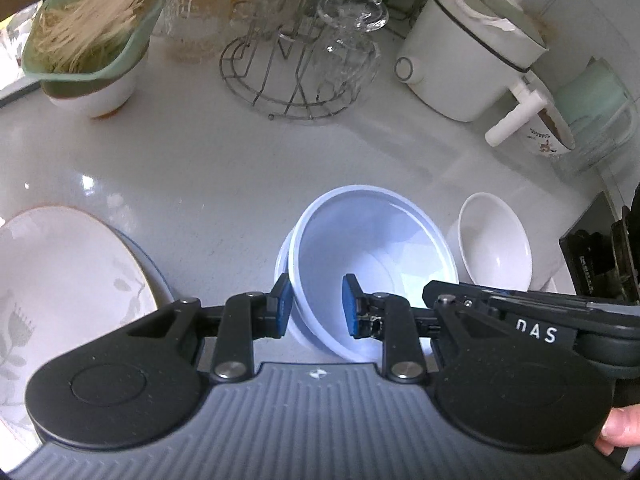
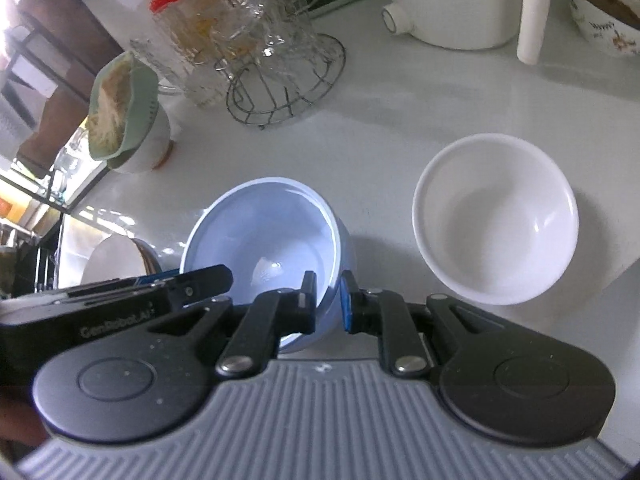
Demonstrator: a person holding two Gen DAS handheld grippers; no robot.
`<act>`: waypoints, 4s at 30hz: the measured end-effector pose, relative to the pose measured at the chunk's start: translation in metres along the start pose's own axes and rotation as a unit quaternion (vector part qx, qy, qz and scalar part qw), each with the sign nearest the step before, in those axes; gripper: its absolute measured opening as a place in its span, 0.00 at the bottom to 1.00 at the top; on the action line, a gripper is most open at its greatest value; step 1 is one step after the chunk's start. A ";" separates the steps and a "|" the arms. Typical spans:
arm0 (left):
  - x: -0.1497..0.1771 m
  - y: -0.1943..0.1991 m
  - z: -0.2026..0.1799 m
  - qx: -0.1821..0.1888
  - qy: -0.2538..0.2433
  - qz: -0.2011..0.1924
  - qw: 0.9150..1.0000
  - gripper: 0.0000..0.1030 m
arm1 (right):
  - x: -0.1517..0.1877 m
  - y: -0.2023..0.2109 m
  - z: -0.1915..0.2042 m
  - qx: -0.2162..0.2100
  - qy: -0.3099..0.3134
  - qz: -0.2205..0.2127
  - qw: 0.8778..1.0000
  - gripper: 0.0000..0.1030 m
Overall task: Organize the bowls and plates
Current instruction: 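Lower the blue bowl into the other blue bowl and open both grippers, then move both open grippers toward the white ceramic bowl, then position both open grippers around the rim of the white bowl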
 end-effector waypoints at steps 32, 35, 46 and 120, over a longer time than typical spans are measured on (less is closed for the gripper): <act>0.009 0.102 -0.022 0.007 -0.033 -0.094 0.995 0.46 | 0.021 0.088 0.013 -0.012 0.033 -0.156 0.987 0.31; 0.016 0.117 -0.028 0.014 -0.039 -0.111 0.993 0.46 | 0.024 0.101 0.017 -0.011 0.043 -0.175 0.984 0.31; 0.041 0.156 -0.031 0.016 -0.042 -0.161 0.986 0.46 | 0.037 0.139 0.018 -0.011 0.066 -0.232 0.970 0.31; -0.096 -0.040 -0.130 0.057 -0.174 0.008 0.983 0.84 | -0.008 0.046 -0.147 0.043 -0.241 -0.121 0.962 0.79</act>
Point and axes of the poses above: each gripper's, at about its wrist camera, not at the fingertips, and y roughly against the way its jaws point, z to its left, x to its underside, the point moved 2 cm from there along -y, roughly the way its jaws point, and after that the axes turned 7 degrees about z, right-handed, at the moved point
